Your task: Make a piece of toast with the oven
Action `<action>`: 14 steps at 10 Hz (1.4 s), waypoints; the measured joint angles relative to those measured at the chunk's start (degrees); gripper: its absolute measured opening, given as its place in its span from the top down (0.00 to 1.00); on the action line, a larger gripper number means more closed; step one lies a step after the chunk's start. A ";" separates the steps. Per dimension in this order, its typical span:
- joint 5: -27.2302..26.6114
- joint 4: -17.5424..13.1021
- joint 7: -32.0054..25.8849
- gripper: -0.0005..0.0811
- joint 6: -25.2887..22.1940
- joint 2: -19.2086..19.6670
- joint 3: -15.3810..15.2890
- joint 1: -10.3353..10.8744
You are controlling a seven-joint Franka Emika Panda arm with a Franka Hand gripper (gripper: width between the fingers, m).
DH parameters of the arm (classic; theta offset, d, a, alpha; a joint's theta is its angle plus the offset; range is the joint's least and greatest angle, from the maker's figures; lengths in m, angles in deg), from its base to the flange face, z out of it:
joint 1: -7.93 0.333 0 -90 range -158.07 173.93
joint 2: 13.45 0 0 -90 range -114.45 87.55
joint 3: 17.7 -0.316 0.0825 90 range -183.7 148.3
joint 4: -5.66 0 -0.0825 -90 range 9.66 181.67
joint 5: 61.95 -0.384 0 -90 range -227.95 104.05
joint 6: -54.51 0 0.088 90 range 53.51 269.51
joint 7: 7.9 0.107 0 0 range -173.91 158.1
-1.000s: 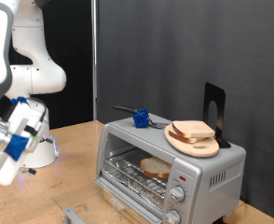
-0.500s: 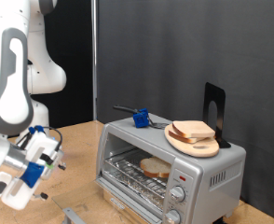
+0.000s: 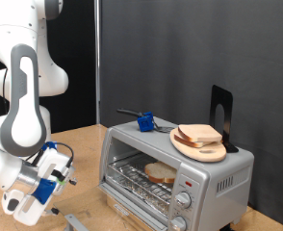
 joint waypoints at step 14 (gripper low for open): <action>-1.13 5.08 -0.10 0.01 -20.88 -16.05 -2.63 -1.60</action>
